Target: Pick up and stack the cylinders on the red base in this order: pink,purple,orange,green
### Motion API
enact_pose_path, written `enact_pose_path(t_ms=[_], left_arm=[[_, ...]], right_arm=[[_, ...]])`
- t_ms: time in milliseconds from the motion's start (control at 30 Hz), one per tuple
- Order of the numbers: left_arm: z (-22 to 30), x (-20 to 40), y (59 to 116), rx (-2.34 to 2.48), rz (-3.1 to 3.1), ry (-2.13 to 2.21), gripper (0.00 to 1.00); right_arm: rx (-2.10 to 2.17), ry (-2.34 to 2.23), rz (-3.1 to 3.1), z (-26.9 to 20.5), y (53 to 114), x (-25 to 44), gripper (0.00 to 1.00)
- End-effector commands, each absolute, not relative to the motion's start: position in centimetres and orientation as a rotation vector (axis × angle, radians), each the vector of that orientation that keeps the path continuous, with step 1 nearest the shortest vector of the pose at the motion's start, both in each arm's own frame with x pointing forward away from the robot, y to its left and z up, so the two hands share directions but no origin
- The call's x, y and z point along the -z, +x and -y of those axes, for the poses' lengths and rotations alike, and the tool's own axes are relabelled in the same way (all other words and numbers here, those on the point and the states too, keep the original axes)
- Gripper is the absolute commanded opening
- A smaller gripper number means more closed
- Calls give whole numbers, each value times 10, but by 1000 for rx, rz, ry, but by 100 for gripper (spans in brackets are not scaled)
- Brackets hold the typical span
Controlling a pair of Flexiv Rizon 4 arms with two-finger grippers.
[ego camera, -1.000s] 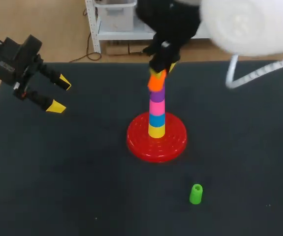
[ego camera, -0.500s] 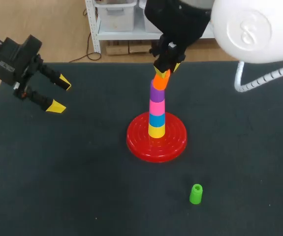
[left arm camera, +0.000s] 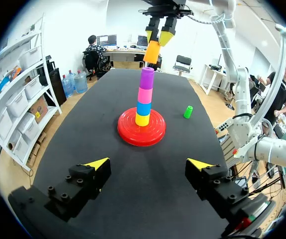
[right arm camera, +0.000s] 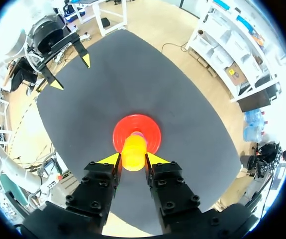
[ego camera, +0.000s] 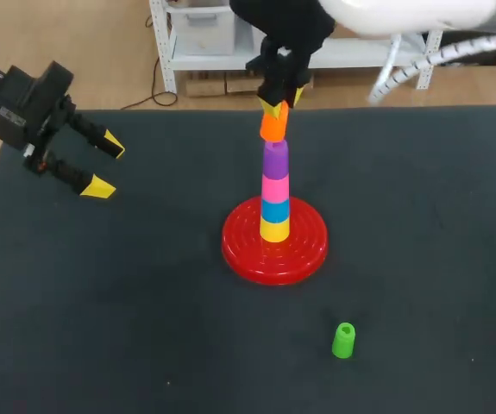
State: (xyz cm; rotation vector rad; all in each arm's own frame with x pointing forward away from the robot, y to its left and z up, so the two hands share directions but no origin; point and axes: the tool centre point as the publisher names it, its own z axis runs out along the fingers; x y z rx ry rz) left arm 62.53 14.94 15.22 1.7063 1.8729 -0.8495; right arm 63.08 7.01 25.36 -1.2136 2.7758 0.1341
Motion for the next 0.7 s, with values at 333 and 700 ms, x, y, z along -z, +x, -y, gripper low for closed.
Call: enact_pose_path(t_ms=[333, 700], left_arm=[[-149, -151, 625, 848, -1870, 1705, 100], [-149, -151, 625, 848, -1870, 1705, 100]], right_arm=[[-79, -1239, -2868, -70, 635, -237, 0], [-62, -1255, -2891, -73, 638, -225, 0]])
